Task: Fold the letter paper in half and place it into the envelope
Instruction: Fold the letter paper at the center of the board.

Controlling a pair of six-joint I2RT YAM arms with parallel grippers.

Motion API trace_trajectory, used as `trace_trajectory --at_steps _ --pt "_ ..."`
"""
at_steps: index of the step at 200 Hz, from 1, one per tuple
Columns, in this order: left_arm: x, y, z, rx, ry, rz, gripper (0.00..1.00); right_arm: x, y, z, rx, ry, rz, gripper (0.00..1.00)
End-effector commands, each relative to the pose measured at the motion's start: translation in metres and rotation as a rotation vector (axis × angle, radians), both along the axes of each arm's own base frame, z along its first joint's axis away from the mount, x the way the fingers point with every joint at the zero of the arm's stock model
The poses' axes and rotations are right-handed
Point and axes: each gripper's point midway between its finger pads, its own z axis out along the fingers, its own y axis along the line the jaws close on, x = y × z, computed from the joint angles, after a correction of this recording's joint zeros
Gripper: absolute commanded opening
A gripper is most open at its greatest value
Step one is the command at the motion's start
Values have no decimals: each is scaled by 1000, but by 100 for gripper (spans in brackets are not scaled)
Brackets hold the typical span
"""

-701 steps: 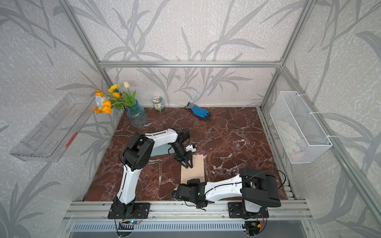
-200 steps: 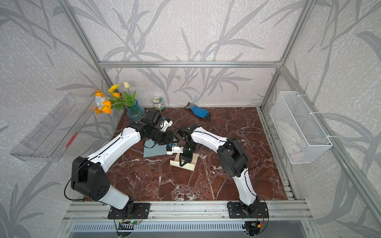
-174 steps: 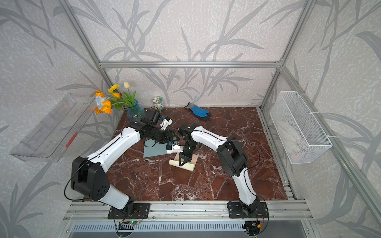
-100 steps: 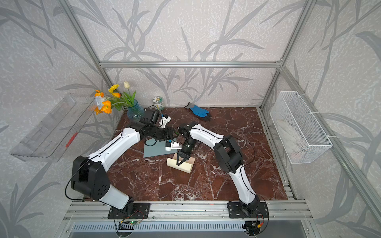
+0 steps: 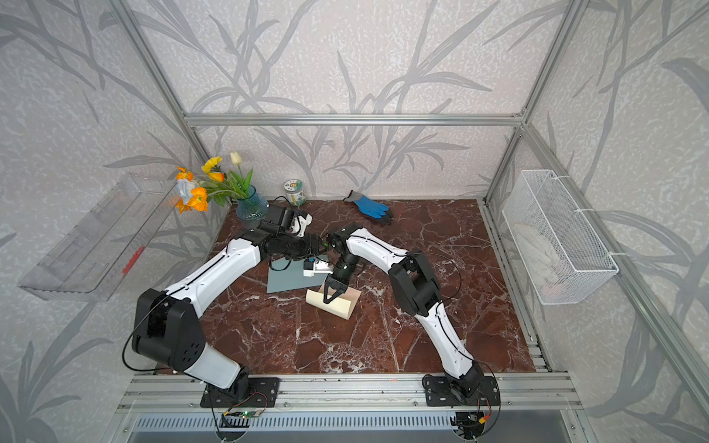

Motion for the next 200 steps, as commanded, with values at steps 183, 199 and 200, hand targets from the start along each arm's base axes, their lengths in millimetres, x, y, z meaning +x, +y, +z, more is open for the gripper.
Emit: trace_trajectory --at_steps 183,199,200 --pt "-6 16 -5 82 71 56 78 87 -91 -29 -15 257 -398 0" --pt "7 19 -8 87 58 86 81 85 -91 -29 -12 261 -399 0" --pt "8 19 -8 88 58 89 81 85 -91 -29 -12 263 -399 0"
